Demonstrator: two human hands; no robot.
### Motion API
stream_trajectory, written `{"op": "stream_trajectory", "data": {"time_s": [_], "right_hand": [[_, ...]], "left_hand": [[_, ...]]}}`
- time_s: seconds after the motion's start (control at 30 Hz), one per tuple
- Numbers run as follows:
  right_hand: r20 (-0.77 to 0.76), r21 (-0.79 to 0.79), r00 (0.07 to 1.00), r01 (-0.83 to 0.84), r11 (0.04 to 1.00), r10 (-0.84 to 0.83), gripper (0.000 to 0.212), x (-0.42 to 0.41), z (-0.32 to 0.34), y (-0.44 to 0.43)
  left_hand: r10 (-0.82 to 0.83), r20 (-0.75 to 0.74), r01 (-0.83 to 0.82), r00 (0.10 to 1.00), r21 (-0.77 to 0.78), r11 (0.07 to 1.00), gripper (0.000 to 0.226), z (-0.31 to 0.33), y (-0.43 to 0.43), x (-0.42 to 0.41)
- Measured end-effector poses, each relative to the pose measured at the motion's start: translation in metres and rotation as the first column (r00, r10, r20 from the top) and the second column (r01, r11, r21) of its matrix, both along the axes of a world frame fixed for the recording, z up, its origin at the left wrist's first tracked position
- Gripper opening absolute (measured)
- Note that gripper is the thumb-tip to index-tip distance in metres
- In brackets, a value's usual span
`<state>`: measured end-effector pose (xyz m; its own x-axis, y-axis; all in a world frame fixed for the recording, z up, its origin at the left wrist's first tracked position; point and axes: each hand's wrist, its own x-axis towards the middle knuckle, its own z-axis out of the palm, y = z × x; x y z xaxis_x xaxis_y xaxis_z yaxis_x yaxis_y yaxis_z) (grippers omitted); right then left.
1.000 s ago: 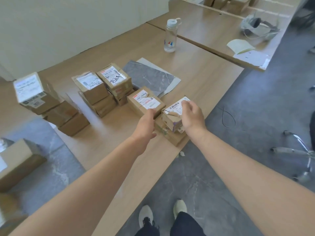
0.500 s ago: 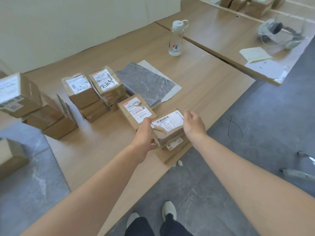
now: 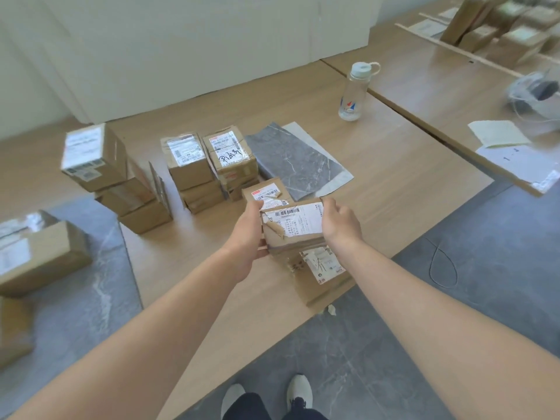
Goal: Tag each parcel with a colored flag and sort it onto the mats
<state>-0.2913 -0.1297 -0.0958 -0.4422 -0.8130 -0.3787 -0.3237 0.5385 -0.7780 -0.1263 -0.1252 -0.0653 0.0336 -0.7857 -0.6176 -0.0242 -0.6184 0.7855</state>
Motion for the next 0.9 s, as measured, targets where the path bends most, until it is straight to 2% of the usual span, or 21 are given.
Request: {"op": "stream_trajectory", "data": {"time_s": [0.37, 0.5, 0.73, 0.9], "right_hand": [[-0.023, -0.12, 0.988, -0.152, 0.981, 0.151, 0.045, 0.07, 0.035, -0.001], [-0.038, -0.101, 0.976, -0.218, 0.971, 0.215, 0.048, 0.106, 0.042, 0.009], [-0.025, -0.126, 0.96, -0.278, 0.952, 0.277, 0.041, 0.187, 0.059, 0.038], [-0.041, -0.161, 0.959, -0.284, 0.945, 0.281, 0.044, 0.253, 0.066, 0.073]], "left_hand": [[0.195, 0.006, -0.193, 0.981, -0.097, 0.976, 0.037, 0.037, 0.023, 0.068], [0.258, 0.018, -0.253, 0.966, -0.132, 0.958, 0.036, 0.046, 0.045, 0.101], [0.329, -0.021, -0.328, 0.944, -0.15, 0.933, 0.039, 0.06, 0.092, 0.176], [0.354, -0.044, -0.356, 0.934, -0.162, 0.92, 0.035, 0.066, 0.132, 0.241]]}}
